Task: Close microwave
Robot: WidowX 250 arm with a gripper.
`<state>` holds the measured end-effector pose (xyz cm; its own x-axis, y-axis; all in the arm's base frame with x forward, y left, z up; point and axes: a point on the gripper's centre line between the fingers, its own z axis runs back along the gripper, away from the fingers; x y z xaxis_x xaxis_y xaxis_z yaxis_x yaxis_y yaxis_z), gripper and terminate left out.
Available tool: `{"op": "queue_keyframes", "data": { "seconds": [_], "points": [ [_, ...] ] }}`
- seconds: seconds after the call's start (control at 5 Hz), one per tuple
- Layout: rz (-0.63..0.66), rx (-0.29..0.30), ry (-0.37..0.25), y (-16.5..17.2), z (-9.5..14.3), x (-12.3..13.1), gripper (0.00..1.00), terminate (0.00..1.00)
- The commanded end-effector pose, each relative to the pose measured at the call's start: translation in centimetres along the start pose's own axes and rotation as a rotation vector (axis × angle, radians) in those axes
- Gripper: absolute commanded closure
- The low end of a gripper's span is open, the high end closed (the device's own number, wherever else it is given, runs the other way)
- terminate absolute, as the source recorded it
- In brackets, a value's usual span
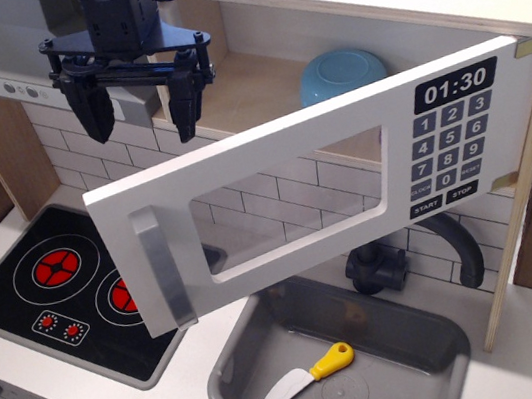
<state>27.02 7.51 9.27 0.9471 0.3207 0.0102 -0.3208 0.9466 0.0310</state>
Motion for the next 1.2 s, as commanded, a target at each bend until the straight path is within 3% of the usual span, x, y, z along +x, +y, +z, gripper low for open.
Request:
{"op": "queue_keyframes", "data": {
  "seconds": [0.0, 0.2, 0.4, 0.8, 1.0],
  "points": [
    [0.000, 0.000, 0.000, 0.0, 0.0, 0.0, 0.00, 0.00],
    [-0.202, -0.074, 0.000, -2.6, 1.9, -0.9, 0.00, 0.00],
    [-0.336, -0.082, -0.062, -5.5, 4.6, -2.5, 0.00, 0.00],
    [-0.541, -0.208, -0.097, -8.8, 10.1, -5.3, 0.00, 0.00],
    [-0.591, -0.213, -0.097, -8.7, 9.9, -5.8, 0.00, 0.00]
  ]
}}
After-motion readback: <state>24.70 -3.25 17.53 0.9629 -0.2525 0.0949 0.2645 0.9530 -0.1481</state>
